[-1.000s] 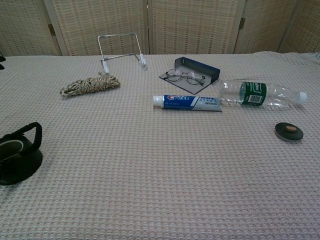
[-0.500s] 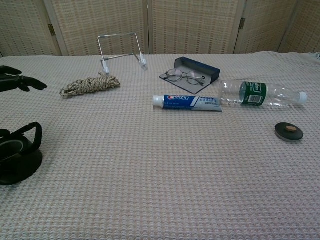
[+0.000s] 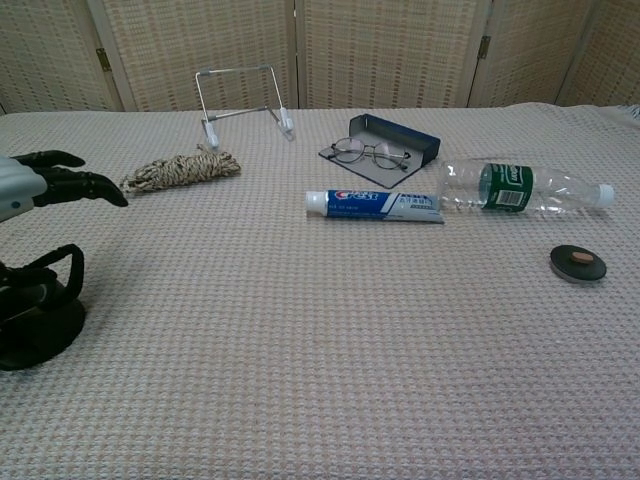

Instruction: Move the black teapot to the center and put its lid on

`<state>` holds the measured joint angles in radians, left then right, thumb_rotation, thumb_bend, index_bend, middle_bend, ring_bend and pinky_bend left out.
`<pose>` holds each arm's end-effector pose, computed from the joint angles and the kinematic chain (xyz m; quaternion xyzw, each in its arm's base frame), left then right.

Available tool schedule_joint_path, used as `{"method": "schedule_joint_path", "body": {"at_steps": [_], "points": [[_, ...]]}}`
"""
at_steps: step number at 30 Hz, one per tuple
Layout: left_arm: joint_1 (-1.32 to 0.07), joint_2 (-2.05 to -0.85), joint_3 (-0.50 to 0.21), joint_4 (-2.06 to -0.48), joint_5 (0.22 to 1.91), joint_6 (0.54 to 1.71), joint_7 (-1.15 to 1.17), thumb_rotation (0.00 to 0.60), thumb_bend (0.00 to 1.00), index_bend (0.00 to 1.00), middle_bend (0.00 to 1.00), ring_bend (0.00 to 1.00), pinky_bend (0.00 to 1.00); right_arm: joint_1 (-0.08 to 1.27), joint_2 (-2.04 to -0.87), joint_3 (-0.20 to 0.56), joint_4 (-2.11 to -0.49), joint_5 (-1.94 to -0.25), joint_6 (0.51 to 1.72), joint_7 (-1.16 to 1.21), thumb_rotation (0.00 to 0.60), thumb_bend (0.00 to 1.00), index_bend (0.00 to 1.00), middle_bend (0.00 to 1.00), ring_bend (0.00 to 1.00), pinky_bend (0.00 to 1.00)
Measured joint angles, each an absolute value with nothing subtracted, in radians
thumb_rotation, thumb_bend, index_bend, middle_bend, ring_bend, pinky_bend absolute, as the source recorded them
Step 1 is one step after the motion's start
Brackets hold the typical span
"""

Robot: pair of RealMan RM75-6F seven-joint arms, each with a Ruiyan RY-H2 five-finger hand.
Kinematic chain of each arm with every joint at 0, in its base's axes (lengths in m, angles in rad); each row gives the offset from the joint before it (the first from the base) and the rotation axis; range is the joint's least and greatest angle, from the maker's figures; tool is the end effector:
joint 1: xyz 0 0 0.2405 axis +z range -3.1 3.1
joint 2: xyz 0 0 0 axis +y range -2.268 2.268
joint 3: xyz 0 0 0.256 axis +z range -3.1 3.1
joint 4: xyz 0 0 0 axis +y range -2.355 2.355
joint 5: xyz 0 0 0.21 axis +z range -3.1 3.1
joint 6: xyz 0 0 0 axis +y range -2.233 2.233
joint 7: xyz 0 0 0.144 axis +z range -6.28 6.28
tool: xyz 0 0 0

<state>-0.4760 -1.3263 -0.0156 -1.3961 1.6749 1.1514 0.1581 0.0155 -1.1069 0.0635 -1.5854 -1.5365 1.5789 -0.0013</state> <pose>-0.2446 0.2779 0.0535 -0.8031 -0.2312 -0.3427 0.4292 -0.3174 -0.1618 0.1776 0.5777 -0.3561 0.3956 0.6188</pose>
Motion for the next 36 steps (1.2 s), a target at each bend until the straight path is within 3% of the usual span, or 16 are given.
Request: {"method": "schedule_joint_path", "body": {"at_steps": [12, 21, 23, 28, 36], "points": [[-0.511, -1.368, -0.009, -1.357, 1.675, 1.141, 0.134, 0.6, 0.28, 0.24, 0.13, 0.18, 0.04, 0.013, -1.114, 0.064, -1.577, -1.534, 1.578, 0.009, 0.6, 0.32, 0.0, 0.0, 0.15, 0.08], [-0.537, -1.407, -0.005, -1.314, 1.668, 1.124, 0.107, 0.6, 0.45, 0.48, 0.17, 0.2, 0.04, 0.007, -1.12, 0.065, -1.563, -1.525, 1.578, 0.024, 0.6, 0.32, 0.0, 0.0, 0.15, 0.08], [-0.539, -1.413, -0.002, -1.305, 1.671, 1.131, 0.1, 0.6, 0.48, 0.54, 0.23, 0.25, 0.05, 0.008, -1.121, 0.066, -1.561, -1.524, 1.576, 0.026, 0.6, 0.32, 0.0, 0.0, 0.15, 0.08], [-0.539, -1.429, 0.004, -1.282, 1.683, 1.158, 0.068, 0.6, 0.48, 0.57, 0.38, 0.39, 0.07, 0.013, -1.123, 0.068, -1.559, -1.523, 1.567, 0.026, 0.6, 0.32, 0.0, 0.0, 0.15, 0.08], [-0.542, -1.449, 0.016, -1.239, 1.71, 1.207, 0.009, 0.6, 0.48, 0.62, 0.53, 0.52, 0.1, 0.019, -1.126, 0.071, -1.557, -1.518, 1.557, 0.024, 0.6, 0.32, 0.0, 0.0, 0.15, 0.08]]}}
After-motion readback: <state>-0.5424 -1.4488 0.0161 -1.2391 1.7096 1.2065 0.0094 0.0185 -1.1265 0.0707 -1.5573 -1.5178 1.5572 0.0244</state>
